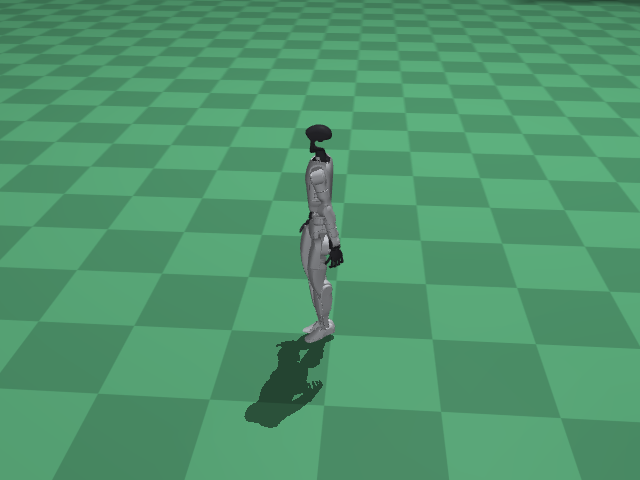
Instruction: In place motions
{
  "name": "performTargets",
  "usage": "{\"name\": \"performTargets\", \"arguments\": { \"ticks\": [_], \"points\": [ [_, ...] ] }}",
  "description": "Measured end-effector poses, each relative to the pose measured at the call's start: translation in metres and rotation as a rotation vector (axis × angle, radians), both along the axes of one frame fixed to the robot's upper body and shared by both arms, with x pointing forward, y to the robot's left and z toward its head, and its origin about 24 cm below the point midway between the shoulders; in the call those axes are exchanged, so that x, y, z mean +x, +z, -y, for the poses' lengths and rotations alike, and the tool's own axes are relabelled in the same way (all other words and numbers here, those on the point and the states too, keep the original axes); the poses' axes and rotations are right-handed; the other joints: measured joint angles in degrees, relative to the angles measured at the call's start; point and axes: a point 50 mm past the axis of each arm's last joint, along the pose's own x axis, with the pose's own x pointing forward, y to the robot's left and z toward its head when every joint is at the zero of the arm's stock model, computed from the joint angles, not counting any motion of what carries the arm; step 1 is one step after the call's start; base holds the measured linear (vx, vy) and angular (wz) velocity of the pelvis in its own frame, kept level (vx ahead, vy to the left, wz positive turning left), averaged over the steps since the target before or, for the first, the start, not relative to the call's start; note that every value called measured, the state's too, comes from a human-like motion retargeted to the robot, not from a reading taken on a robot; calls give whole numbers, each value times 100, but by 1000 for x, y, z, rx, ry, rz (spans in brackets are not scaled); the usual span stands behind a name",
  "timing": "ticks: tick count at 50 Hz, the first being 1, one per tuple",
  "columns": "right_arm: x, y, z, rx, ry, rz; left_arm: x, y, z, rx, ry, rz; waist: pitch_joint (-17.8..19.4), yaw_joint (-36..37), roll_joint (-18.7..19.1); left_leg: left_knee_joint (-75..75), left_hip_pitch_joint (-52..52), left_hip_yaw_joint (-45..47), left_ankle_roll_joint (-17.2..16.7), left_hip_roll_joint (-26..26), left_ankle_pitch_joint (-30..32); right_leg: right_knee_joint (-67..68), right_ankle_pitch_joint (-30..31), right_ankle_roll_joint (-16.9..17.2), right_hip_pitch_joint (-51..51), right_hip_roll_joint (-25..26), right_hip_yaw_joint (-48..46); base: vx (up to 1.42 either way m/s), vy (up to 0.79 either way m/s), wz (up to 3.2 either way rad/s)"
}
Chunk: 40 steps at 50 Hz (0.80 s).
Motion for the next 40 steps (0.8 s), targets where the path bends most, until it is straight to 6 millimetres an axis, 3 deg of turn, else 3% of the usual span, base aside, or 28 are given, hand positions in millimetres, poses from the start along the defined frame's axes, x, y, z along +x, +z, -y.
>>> {"name": "performTargets", "arguments": {
  "ticks": [2, 3, 5, 9, 12, 15, 21, 30, 38, 40],
  "points": [
    [15, 2, -4, 38, 4, 32, -14, 4, -2, -7, -43, -68, -197, 589, 145, -44, -41, 124, -68, 166, 6, -256, 263, 433, -36, -48, 749, 13, -13, -84],
    [24, 4, -4, 46, -7, 60, -16, 4, -3, 3, -53, -85, -278, 790, 222, -44, -126, 144, -103, 261, 0, -260, 236, 548, -99, -116, 447, 2, -18, -57],
    [51, 12, -8, 62, -18, 165, -21, 6, -6, 60, -11, -97, -399, 1171, 144, -130, -157, 239, -153, 241, -13, -135, 252, 262, -400, 25, 514, -3, -19, -52],
    [103, 33, -29, 137, 55, 351, -11, 3, -3, 39, 105, -22, -46, 764, 153, -253, 20, 287, -192, 306, 116, -144, 266, 198, -247, 138, 580, -20, -10, 9],
    [113, 38, -39, 150, 106, 399, -1, 0, 1, 24, 126, -17, 85, 225, 191, -254, 160, 200, -229, 359, 164, -210, 273, 232, -37, 127, 493, 1, 4, 56],
    [100, 31, -35, 119, 119, 356, 12, -3, -3, 59, 93, 36, 25, 178, 215, -261, 189, 132, -218, 331, 179, -265, 269, 169, 40, 139, 383, 12, 3, 15],
    [39, 6, -20, 64, 30, 119, 33, -5, -18, 77, -38, 121, -168, 586, 210, -292, 121, 65, -234, 298, 233, -218, 223, 145, -57, 85, 293, 2, -1, 7],
    [-36, -6, -8, -58, 113, -158, 37, -5, -17, 82, 13, 140, -141, 452, 297, -378, 248, 118, -228, 318, 284, -231, 224, 101, 9, 151, 354, 2, 0, -7],
    [-62, -5, 6, -124, 126, -253, 14, -2, -15, 66, 10, 52, -200, 983, 371, -480, 316, 746, -288, 405, 262, -247, 200, 107, -9, 256, 1029, 0, 0, -67],
    [-62, -5, 9, -125, 103, -252, 10, -1, -13, 60, 15, 34, -179, 681, 347, -475, 326, 460, -250, 340, 298, -227, 261, 67, -62, 225, 743, 1, 0, 88]
  ]
}}
